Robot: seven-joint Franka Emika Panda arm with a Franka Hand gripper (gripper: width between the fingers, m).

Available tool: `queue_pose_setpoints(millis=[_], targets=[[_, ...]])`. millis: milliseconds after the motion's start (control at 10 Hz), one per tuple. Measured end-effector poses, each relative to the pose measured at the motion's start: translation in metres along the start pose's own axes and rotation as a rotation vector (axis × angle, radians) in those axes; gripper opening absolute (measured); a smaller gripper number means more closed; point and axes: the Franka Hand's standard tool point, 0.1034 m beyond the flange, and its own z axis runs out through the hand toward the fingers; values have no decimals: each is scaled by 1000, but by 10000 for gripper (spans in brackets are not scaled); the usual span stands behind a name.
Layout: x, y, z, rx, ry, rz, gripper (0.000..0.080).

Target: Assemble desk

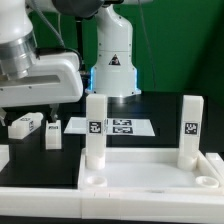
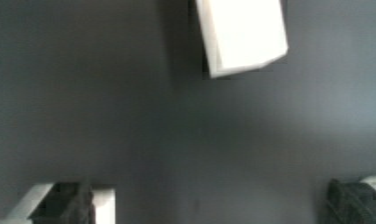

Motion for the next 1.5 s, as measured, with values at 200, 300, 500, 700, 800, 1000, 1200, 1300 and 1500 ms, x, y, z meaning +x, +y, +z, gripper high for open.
queue_pose_setpoints(millis=[200, 300, 500, 700, 800, 1000, 1200, 1300, 1500], targets=[[-15, -4, 14, 49, -167, 59, 649], [-20, -7, 18, 63, -238, 64, 649], [-18, -9, 23, 83, -361, 58, 649], [-19, -11, 31, 89, -443, 67, 649], [-19, -9, 34, 93, -445, 71, 649], [-17, -8, 36, 88, -438, 74, 649], [-24, -10, 50, 89, -477, 96, 649], [-22, -10, 51, 87, -478, 96, 649], [-26, -10, 49, 91, -505, 98, 649]])
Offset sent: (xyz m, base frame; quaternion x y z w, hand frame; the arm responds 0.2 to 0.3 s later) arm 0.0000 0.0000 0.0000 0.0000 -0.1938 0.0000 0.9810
